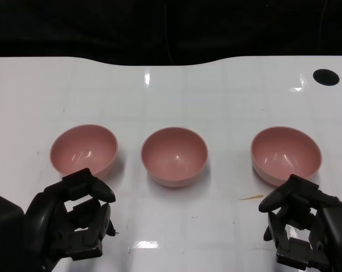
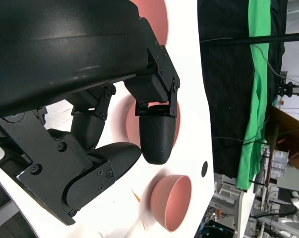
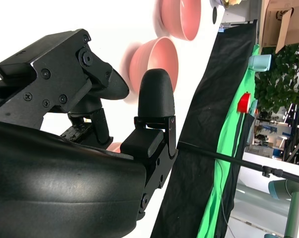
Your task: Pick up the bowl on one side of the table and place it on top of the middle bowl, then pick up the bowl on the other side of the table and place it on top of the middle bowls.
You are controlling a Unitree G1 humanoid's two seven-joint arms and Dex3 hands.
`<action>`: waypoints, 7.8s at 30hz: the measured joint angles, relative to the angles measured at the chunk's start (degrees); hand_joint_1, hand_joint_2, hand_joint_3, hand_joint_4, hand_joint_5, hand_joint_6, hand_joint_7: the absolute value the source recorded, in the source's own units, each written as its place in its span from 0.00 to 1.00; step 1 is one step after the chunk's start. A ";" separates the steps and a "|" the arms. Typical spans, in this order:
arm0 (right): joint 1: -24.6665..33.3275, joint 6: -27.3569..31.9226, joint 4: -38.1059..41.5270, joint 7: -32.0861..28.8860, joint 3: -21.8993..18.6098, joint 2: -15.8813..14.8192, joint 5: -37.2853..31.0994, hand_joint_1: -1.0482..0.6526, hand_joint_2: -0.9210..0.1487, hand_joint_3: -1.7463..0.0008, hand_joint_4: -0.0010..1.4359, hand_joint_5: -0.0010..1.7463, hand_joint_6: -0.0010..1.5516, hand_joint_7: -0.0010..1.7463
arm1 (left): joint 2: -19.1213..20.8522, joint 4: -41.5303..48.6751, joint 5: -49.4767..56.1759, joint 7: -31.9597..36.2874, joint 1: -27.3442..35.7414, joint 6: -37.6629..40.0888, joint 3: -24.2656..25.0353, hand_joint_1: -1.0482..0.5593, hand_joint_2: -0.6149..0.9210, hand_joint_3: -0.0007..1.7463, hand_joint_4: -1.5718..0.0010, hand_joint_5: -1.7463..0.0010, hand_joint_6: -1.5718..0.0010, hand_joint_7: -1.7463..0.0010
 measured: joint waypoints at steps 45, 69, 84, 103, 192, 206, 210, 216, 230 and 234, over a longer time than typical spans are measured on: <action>-0.23 0.15 -0.01 0.02 -0.05 0.06 0.24 0.61 0.37 0.36 0.49 0.88 0.43 0.74 | -0.45 0.01 -0.29 0.15 -0.49 0.94 0.45 0.50 0.55 0.80 0.48 0.08 0.46 0.25; -1.91 -6.43 -0.29 -3.09 -0.51 -3.35 -11.03 0.50 0.12 0.86 0.31 0.53 0.29 0.36 | -0.45 -0.01 -0.09 0.14 -0.48 0.82 0.31 0.50 0.53 0.83 0.49 0.06 0.48 0.23; -4.72 -5.99 -2.15 -3.84 -0.51 -8.72 -23.84 0.45 0.07 0.99 0.22 0.51 0.28 0.25 | -0.92 -0.17 -0.13 0.40 -0.43 0.33 0.06 0.50 0.53 0.82 0.48 0.08 0.47 0.23; -12.26 4.24 -0.86 -6.22 4.83 -15.08 -50.34 0.37 0.11 1.00 0.25 0.32 0.33 0.05 | -1.07 -0.62 0.18 0.81 0.11 0.53 0.18 0.50 0.55 0.78 0.47 0.08 0.47 0.25; -30.71 12.60 3.70 1.58 13.00 -18.43 -41.21 0.48 0.09 1.00 0.68 0.70 0.76 0.00 | -1.91 -2.01 -0.18 1.07 0.26 1.56 0.49 0.51 0.59 0.76 0.46 0.12 0.43 0.34; -35.95 10.71 4.39 3.10 14.76 -16.31 -40.67 0.46 0.08 1.00 0.62 0.86 0.76 0.00 | -2.20 -2.02 -0.23 1.08 0.28 1.59 0.45 0.52 0.59 0.75 0.46 0.11 0.43 0.34; -38.40 8.85 7.21 2.86 16.16 -15.74 -41.44 0.45 0.08 1.00 0.61 0.88 0.77 0.00 | -2.25 -2.05 -0.21 1.09 0.23 1.77 0.30 0.52 0.59 0.75 0.46 0.11 0.43 0.34; -41.04 7.01 10.03 3.11 17.71 -14.32 -41.41 0.44 0.08 1.00 0.60 0.88 0.77 0.00 | -2.25 -2.04 0.17 1.10 0.24 1.73 0.09 0.52 0.58 0.76 0.45 0.11 0.43 0.34; -44.95 5.09 15.83 4.57 21.11 -11.66 -41.44 0.43 0.05 1.00 0.60 0.87 0.75 0.00 | -2.25 -2.06 0.29 1.10 0.26 1.71 -0.14 0.54 0.61 0.74 0.46 0.10 0.45 0.30; -45.44 4.59 17.98 4.79 21.96 -11.12 -41.45 0.43 0.04 1.00 0.59 0.91 0.75 0.00 | -2.25 -2.08 0.29 1.10 0.30 1.72 -0.15 0.53 0.61 0.71 0.46 0.10 0.45 0.31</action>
